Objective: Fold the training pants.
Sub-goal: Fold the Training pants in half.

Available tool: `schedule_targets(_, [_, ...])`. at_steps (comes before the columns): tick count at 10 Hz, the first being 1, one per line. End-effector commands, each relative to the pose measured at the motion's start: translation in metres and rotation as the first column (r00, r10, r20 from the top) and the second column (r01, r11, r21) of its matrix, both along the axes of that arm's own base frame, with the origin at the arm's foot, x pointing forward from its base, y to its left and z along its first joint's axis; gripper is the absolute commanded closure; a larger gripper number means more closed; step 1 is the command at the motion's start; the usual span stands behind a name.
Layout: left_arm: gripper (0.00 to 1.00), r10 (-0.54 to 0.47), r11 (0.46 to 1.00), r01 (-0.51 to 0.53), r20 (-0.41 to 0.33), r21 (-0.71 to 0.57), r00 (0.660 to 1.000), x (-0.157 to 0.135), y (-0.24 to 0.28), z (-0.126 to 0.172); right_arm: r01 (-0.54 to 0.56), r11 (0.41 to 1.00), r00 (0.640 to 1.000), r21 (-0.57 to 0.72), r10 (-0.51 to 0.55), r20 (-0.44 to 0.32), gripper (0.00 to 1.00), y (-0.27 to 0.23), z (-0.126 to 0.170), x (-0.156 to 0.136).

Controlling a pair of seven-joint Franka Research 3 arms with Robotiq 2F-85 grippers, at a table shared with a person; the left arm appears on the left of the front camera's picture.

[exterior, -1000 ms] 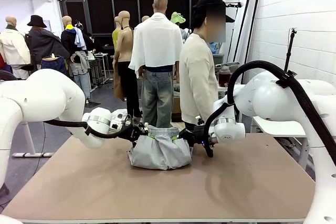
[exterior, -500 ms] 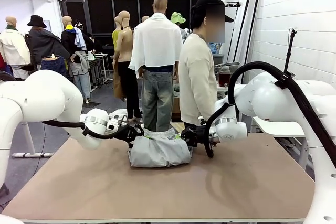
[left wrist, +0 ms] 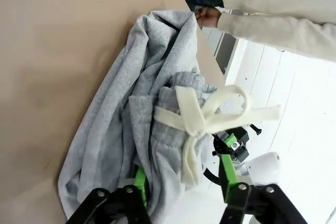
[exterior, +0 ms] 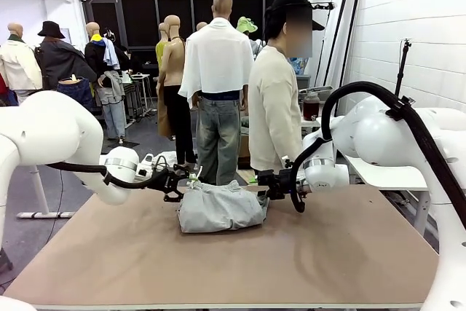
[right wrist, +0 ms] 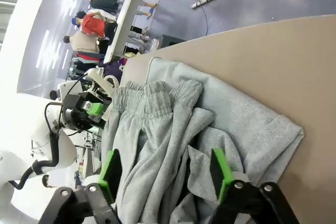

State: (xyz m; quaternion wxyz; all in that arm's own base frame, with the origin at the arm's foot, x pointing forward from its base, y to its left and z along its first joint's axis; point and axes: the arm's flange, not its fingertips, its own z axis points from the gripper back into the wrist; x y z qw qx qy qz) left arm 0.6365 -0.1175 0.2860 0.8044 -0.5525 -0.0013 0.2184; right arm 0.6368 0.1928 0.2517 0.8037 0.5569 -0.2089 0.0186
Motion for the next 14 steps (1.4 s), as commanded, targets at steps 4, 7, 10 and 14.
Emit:
schedule_targets(4, [0.0, 0.08, 0.997, -0.081, 0.036, 0.017, 0.996, -0.043, 0.047, 0.013, 0.017, 0.998, 1.0, -0.067, -0.017, 0.008, 0.0, -0.013, 0.024, -0.017])
schedule_targets(7, [0.0, 0.07, 0.997, -0.07, 0.01, 0.029, 0.997, -0.036, 0.053, 0.014, 0.013, 0.999, 1.0, -0.041, -0.012, 0.025, 0.0, -0.013, 0.025, -0.011])
schedule_targets(10, [0.0, 0.07, 0.997, -0.07, 0.01, 0.029, 0.997, -0.036, 0.053, 0.014, 0.013, 0.999, 1.0, -0.041, -0.012, 0.025, 0.0, -0.013, 0.025, -0.011])
schedule_targets(14, [0.0, 0.07, 0.997, -0.07, 0.01, 0.029, 0.997, -0.036, 0.053, 0.014, 0.013, 0.999, 1.0, -0.041, -0.012, 0.025, 0.0, -0.013, 0.025, -0.011])
